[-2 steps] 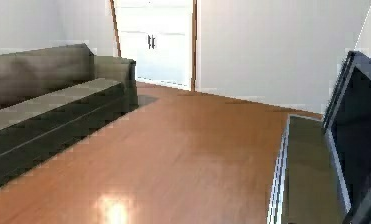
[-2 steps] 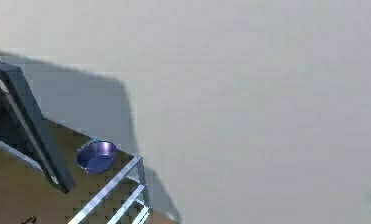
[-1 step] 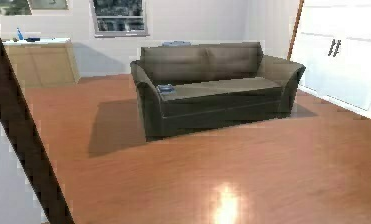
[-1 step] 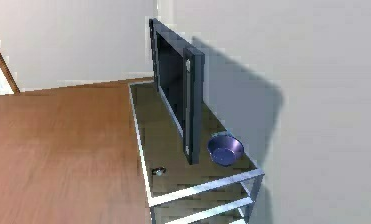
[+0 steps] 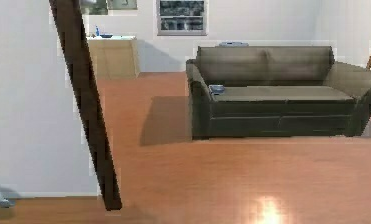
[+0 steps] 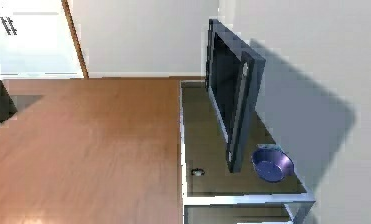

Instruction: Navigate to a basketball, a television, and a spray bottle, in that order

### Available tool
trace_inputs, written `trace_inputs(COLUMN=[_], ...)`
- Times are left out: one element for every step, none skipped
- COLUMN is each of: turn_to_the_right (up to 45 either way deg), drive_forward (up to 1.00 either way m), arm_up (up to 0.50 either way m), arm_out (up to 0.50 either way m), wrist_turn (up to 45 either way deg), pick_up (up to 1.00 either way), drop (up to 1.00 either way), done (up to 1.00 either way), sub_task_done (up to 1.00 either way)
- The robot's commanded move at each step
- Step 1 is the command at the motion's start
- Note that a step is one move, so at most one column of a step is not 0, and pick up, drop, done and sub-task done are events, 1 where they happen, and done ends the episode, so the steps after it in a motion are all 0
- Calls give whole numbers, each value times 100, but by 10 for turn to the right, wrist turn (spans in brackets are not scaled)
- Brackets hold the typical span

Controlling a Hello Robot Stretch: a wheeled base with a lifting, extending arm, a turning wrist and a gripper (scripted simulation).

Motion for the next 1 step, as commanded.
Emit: trace_inputs(turn_to_the_right=[0], drive_forward=[90], arm_up=[0], arm_out=[0], wrist_turn=[0], pick_up=[0], drop=[0], done=[0], sub_task_done=[0])
